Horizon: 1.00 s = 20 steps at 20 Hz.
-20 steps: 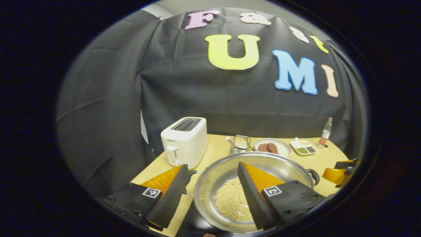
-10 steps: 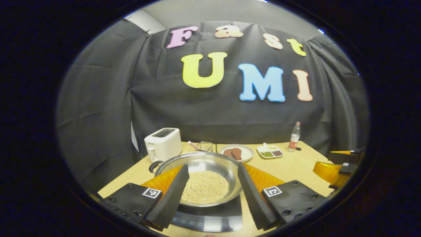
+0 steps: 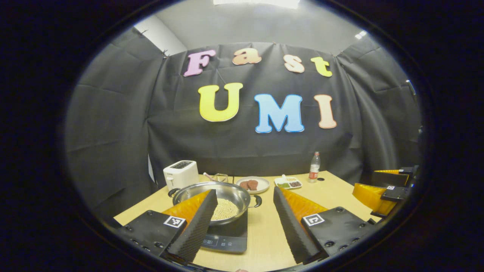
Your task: First push the handle of the pot to place it horizontally, then grasp the pot with both hands and set it on the induction cooktop.
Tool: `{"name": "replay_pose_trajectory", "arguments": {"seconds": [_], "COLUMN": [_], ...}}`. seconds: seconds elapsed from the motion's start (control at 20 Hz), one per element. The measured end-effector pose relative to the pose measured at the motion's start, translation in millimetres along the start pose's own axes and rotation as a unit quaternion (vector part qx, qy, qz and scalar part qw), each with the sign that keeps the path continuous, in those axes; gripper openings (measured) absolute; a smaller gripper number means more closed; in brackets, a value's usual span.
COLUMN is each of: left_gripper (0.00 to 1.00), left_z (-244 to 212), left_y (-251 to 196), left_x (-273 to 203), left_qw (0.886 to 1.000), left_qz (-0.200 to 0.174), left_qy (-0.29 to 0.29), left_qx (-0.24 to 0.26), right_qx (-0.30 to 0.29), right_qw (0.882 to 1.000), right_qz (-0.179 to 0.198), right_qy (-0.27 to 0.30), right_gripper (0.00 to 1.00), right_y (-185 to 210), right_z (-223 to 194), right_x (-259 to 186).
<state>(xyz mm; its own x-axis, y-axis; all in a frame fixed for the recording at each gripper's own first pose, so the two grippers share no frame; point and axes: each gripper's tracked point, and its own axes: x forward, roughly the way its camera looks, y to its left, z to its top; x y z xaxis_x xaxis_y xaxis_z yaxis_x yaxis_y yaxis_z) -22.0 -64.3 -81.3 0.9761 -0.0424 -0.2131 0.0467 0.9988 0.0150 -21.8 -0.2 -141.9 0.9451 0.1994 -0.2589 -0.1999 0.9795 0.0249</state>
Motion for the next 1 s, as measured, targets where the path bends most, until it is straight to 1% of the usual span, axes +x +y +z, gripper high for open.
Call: {"name": "replay_pose_trajectory", "arguments": {"seconds": [0.2, 0.3, 0.4, 0.45, 0.55, 0.6, 0.65, 0.7, 0.75, 0.85, 0.9, 1.0], "left_gripper": [1.0, 1.0, 1.0, 0.97, 0.96, 0.93, 0.93, 0.97, 0.93, 0.93, 0.97, 0.97], "left_z": [21.5, 31.6, 40.1, 43.5, 48.3, 47.9, 50.7, 52.3, 55.2, 59.9, 60.7, 59.2], "left_y": [8.7, 17.7, 28.7, 31.6, 34.4, 35.4, 34.8, 31.9, 31.9, 31.9, 29.6, 29.0], "left_x": [-21.8, -34.8, -47.5, -53.0, -63.0, -65.0, -67.4, -67.8, -68.6, -72.8, -73.2, -75.6], "left_qw": [0.999, 0.998, 0.997, 0.996, 0.995, 0.995, 0.995, 0.995, 0.994, 0.993, 0.993, 0.993], "left_qz": [-0.012, -0.012, -0.006, -0.006, -0.008, -0.009, -0.011, -0.012, -0.012, -0.012, -0.014, -0.015], "left_qy": [-0.036, -0.053, -0.074, -0.08, -0.091, -0.093, -0.096, -0.1, -0.104, -0.112, -0.115, -0.114], "left_qx": [0.014, 0.02, 0.024, 0.025, 0.028, 0.028, 0.026, 0.025, 0.025, 0.025, 0.023, 0.017], "right_qx": [0.012, 0.013, 0.002, -0.004, -0.005, -0.003, 0.002, 0.008, 0.013, 0.011, 0.004, -0.002], "right_qw": [0.999, 0.998, 0.997, 0.996, 0.995, 0.994, 0.994, 0.994, 0.993, 0.992, 0.992, 0.991], "right_qz": [-0.029, -0.038, -0.049, -0.047, -0.044, -0.043, -0.043, -0.043, -0.042, -0.036, -0.034, -0.035], "right_qy": [-0.027, -0.049, -0.067, -0.076, -0.093, -0.096, -0.099, -0.103, -0.108, -0.118, -0.122, -0.127], "right_gripper": [1.0, 1.0, 1.0, 1.0, 1.0, 1.0, 1.0, 1.0, 1.0, 1.0, 1.0, 1.0], "right_y": [-2.0, 0.2, -2.0, 1.3, 7.0, 8.0, 9.7, 10.1, 11.3, 13.9, 14.0, 12.6], "right_z": [18.3, 28.0, 34.8, 38.1, 46.3, 46.9, 49.2, 52.7, 55.3, 60.5, 62.9, 66.9], "right_x": [-22.5, -36.6, -48.7, -54.6, -62.6, -65.6, -68.3, -69.7, -71.7, -73.8, -73.2, -73.0]}}
